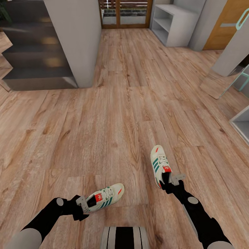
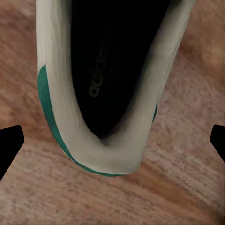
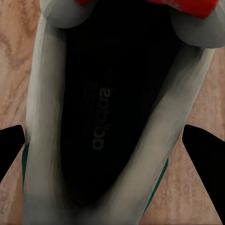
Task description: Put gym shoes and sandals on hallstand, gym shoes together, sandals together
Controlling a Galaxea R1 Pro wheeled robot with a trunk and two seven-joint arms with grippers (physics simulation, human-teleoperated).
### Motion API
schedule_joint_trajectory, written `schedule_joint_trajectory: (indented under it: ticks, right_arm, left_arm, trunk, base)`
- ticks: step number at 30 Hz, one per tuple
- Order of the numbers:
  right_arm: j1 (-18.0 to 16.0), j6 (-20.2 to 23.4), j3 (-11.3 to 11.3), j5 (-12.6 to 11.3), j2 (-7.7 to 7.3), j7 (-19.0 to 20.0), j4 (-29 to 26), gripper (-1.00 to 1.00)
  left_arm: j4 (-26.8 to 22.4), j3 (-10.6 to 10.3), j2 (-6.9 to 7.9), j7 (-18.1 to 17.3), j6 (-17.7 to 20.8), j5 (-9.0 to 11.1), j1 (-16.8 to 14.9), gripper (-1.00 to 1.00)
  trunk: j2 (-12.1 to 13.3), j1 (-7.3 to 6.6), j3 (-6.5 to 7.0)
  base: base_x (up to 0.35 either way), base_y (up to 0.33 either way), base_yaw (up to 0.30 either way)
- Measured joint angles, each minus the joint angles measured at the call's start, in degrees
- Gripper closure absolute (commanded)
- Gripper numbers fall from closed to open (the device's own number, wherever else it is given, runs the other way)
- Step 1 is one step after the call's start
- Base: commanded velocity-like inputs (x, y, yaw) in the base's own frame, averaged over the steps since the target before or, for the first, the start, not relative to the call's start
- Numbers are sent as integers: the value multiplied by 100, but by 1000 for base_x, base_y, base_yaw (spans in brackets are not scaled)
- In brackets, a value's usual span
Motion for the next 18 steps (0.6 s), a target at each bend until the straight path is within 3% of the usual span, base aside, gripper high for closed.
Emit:
schedule_joint_trajectory:
  ticks: [13,18]
  right_arm:
    - [0,-1,2,-1,0,0,-6,100]
    - [0,-1,1,0,0,0,-8,100]
  left_arm:
    - [-6,-11,12,-1,-1,3,-8,-100]
    - [-3,-6,8,1,-8,2,-2,-100]
  trunk:
    - [0,0,0]
    - [0,-2,0]
  base:
    - [1,0,0]
    - [126,0,0]
